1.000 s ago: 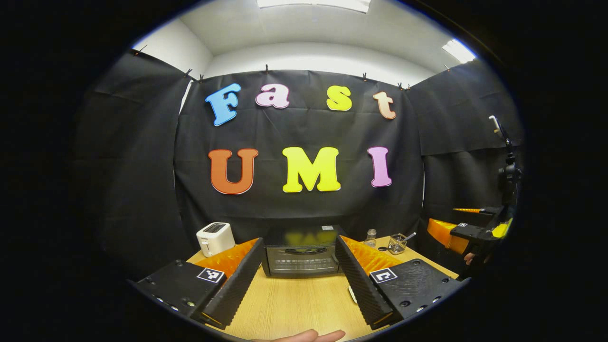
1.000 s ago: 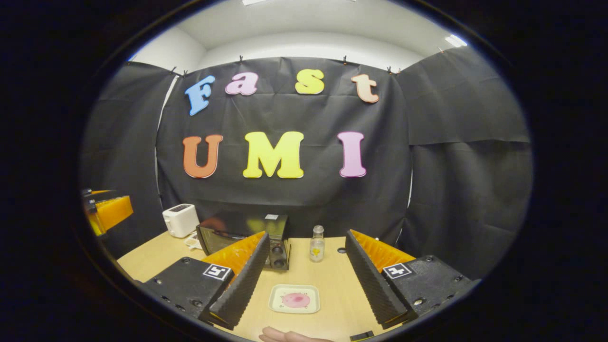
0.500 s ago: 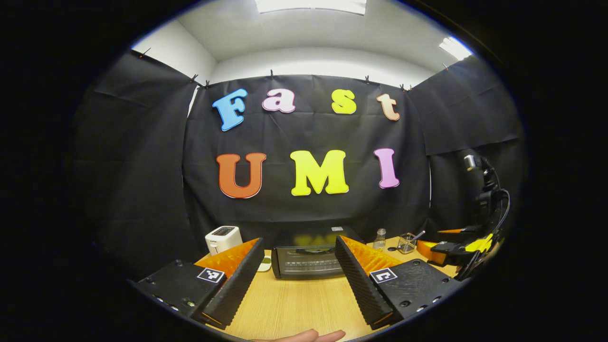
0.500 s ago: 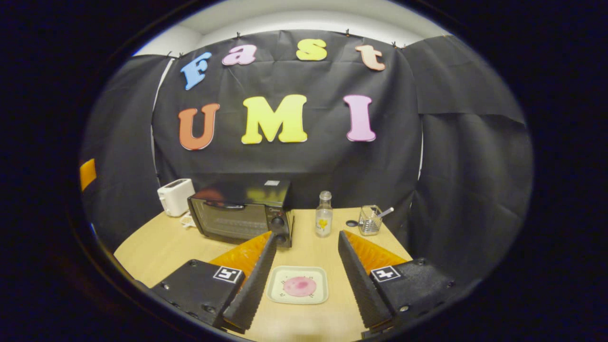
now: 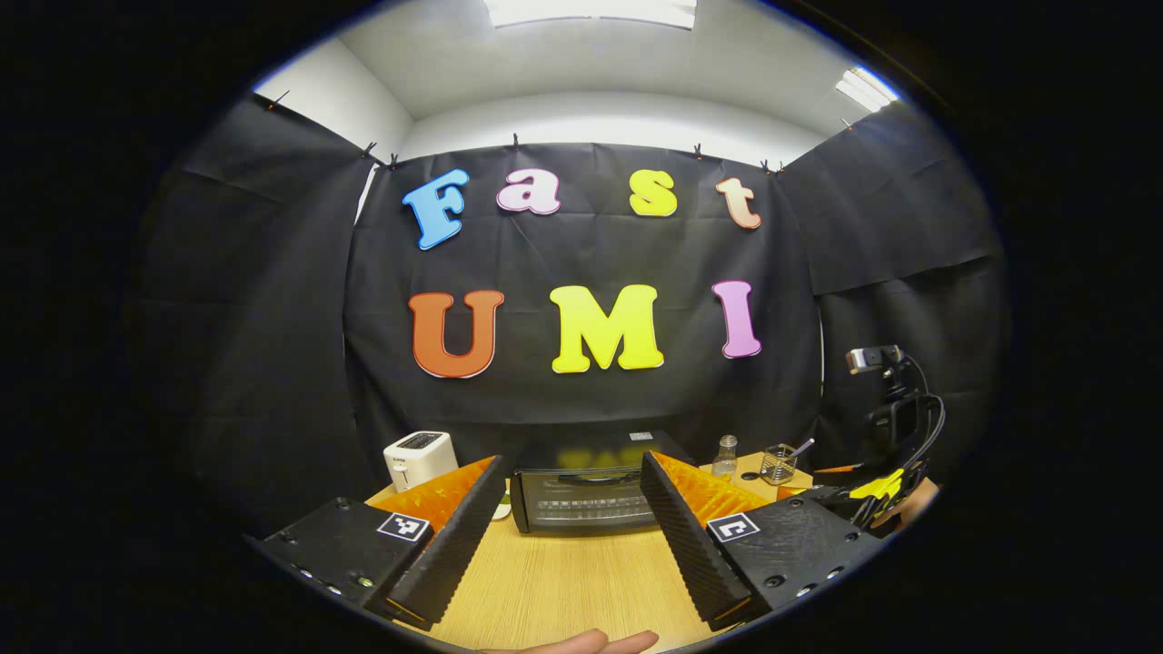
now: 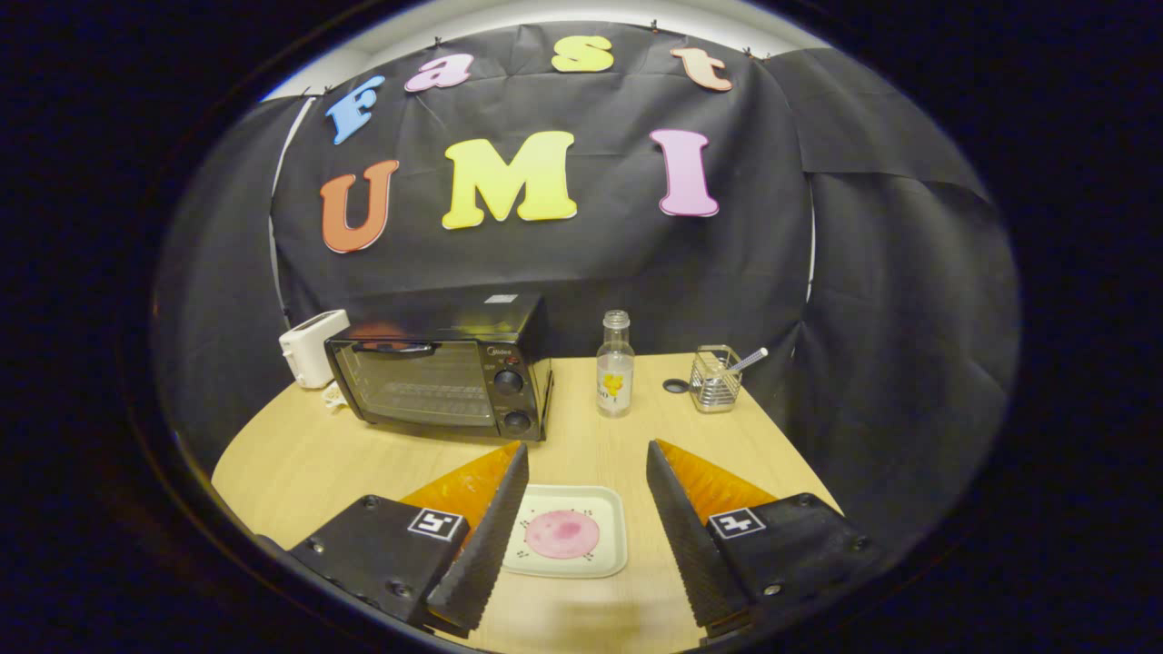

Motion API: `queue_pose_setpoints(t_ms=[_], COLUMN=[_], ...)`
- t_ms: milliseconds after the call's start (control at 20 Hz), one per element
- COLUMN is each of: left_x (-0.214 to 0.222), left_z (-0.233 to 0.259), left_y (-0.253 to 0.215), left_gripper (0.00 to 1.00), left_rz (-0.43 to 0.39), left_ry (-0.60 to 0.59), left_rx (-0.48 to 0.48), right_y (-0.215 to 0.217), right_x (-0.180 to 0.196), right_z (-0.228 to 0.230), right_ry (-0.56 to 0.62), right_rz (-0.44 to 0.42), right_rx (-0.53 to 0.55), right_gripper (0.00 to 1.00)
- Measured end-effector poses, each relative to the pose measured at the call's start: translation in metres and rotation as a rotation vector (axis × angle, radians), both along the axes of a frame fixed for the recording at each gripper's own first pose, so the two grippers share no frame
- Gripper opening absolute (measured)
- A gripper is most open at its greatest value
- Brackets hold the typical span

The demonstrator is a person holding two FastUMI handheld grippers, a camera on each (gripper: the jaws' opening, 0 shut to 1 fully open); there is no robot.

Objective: Open the electric oven with the left hand, put the food in, and close the electric oven.

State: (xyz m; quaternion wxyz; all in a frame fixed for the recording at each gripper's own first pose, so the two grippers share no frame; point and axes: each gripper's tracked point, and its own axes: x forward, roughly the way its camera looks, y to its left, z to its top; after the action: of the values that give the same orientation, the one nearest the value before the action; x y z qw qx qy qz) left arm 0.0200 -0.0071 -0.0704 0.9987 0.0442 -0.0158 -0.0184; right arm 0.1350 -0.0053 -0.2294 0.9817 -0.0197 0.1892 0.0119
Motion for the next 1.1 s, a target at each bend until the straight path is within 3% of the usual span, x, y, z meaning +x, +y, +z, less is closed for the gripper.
queue_pose_setpoints(t_ms=[350,500,800,1100], left_x=[0.087,0.126,0.203,0.263], left_z=[-0.046,-0.071,-0.108,-0.130], left_y=[-0.014,-0.019,-0.025,-0.040], left_gripper=[0.95,0.95,0.96,0.95], left_rz=[-0.022,-0.024,-0.020,-0.025], left_ry=[0.119,0.195,0.316,0.379], left_rx=[-0.033,-0.047,-0.049,-0.018], right_y=[0.002,-0.002,-0.020,-0.045], right_x=[0.006,0.005,-0.002,-0.015], right_z=[0.049,0.070,0.100,0.117], right_ry=[-0.170,-0.236,-0.313,-0.353], right_rz=[0.056,0.072,0.095,0.097], right_rx=[0.023,0.036,0.057,0.079], right_gripper=[0.83,0.89,0.97,0.96])
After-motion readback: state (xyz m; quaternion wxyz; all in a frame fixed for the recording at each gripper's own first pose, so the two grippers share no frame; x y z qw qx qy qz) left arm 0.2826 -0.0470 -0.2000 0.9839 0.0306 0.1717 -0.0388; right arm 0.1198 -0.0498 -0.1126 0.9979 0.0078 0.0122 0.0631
